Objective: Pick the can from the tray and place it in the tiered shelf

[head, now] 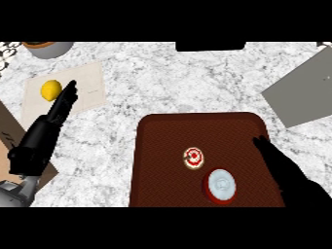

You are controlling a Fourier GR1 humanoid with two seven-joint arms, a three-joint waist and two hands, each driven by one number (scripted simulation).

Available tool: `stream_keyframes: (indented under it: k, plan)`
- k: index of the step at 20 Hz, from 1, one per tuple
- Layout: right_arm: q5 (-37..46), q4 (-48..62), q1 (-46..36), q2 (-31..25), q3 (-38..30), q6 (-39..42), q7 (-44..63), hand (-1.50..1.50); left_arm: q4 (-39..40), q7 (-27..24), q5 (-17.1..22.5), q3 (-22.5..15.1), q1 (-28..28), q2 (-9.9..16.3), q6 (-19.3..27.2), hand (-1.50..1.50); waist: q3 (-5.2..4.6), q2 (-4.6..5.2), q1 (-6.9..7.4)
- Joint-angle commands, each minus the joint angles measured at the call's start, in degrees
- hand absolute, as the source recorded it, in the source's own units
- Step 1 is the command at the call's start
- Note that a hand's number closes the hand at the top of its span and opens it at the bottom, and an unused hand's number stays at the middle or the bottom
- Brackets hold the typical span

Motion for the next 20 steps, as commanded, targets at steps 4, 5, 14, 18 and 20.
stream_keyframes:
  k: [4, 5, 14, 18, 20]
  plan:
    - [3.95, 2.73, -1.55, 4.47, 2.73, 0.69, 5.43, -1.5, 6.23, -1.83, 1.75, -1.92, 0.89, -7.15, 0.66, 0.0, -2.39, 1.49, -0.61]
    - [4.71, 3.46, -1.08, 4.96, 3.48, 0.65, 5.32, -1.5, 6.07, -1.62, 1.95, -1.77, 1.32, -6.82, 0.54, 0.0, -2.38, 1.45, -0.55]
    - [8.68, 7.15, -1.11, 9.09, 4.92, 2.07, 6.26, -1.5, 6.06, -0.45, 1.96, -0.16, -0.37, -6.12, 0.81, 0.0, -2.33, 1.39, -0.78]
    - [8.61, 7.95, -2.54, 10.86, 4.27, 4.19, 7.27, -1.5, 5.86, -2.67, 2.68, -0.5, 1.76, -5.97, -0.52, 0.0, -2.41, 1.42, -0.19]
    - [11.36, 9.22, -1.5, 12.7, 7.08, 2.99, 6.43, -1.5, 6.98, -2.96, 2.91, -0.07, 1.24, -5.59, -1.31, 0.0, -2.4, 1.38, -0.57]
